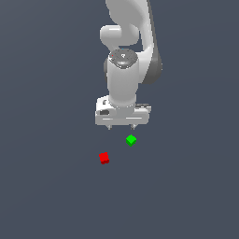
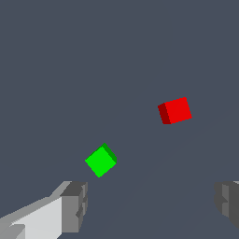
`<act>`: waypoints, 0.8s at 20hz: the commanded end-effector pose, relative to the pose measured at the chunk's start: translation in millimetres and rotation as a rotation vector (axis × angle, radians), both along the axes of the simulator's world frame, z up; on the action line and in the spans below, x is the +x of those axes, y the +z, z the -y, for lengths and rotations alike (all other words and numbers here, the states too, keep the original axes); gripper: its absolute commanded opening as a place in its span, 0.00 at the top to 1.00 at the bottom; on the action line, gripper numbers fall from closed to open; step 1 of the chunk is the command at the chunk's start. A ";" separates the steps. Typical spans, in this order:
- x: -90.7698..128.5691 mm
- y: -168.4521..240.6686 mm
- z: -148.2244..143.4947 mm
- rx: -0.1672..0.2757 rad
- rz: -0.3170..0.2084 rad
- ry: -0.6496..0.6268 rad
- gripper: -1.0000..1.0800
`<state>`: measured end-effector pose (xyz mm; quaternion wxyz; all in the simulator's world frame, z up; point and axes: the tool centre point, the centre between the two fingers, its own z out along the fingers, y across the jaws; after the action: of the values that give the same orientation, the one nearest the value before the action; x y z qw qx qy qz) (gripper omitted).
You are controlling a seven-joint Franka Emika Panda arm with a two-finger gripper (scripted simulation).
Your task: Stack the red cube on top of the green cube.
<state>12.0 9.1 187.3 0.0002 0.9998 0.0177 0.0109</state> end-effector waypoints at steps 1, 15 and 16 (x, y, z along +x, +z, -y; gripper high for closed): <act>0.0 0.0 0.0 0.000 0.000 0.000 0.04; 17.9 -37.2 29.1 -0.001 -0.007 0.087 0.04; 20.8 -42.7 33.2 -0.001 -0.008 0.099 0.04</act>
<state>29.2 -17.9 152.7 0.0000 0.9982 0.0586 0.0080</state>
